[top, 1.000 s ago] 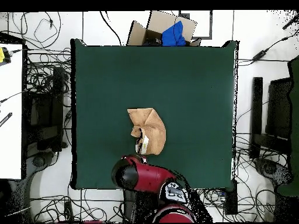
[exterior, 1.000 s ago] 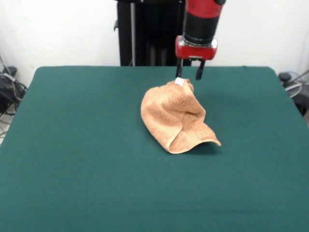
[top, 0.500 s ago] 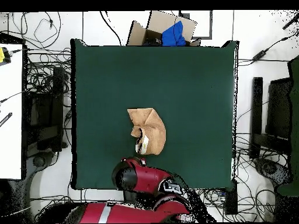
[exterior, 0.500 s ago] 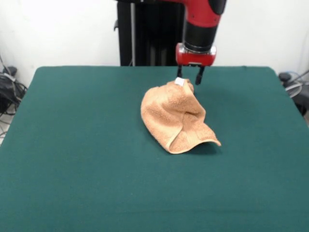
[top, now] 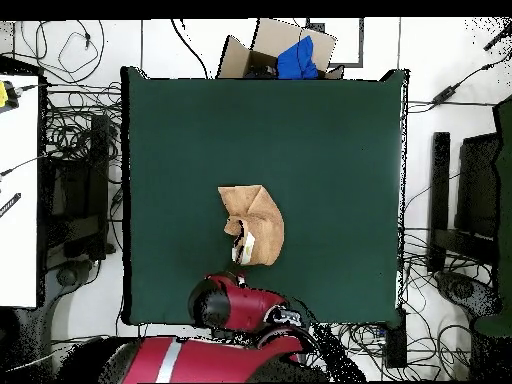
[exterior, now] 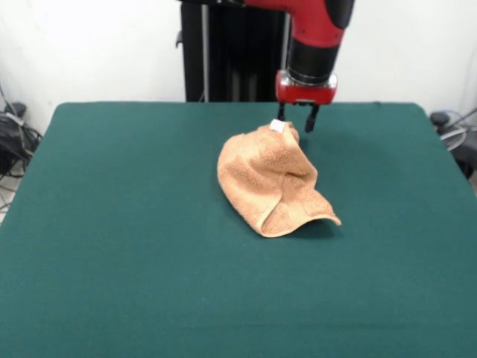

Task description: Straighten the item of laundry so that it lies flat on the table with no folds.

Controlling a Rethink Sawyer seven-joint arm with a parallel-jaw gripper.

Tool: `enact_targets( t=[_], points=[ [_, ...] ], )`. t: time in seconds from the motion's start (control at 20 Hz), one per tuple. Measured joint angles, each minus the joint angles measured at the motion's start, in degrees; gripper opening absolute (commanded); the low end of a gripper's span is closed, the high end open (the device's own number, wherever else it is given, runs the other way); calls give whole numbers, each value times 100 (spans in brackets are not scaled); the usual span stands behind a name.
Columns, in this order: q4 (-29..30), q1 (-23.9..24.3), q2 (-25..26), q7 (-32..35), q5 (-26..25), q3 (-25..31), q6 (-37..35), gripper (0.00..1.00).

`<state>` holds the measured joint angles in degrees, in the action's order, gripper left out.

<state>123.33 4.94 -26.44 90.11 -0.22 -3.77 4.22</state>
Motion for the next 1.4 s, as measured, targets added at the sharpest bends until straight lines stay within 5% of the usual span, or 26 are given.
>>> enact_targets(
  t=[0.45, 1.4],
  points=[
    [-3, -44, -247, 0, 164, 8, -90, 100],
    [-457, 41, -886, 0, 317, 8, -1493, 100]
  ],
)
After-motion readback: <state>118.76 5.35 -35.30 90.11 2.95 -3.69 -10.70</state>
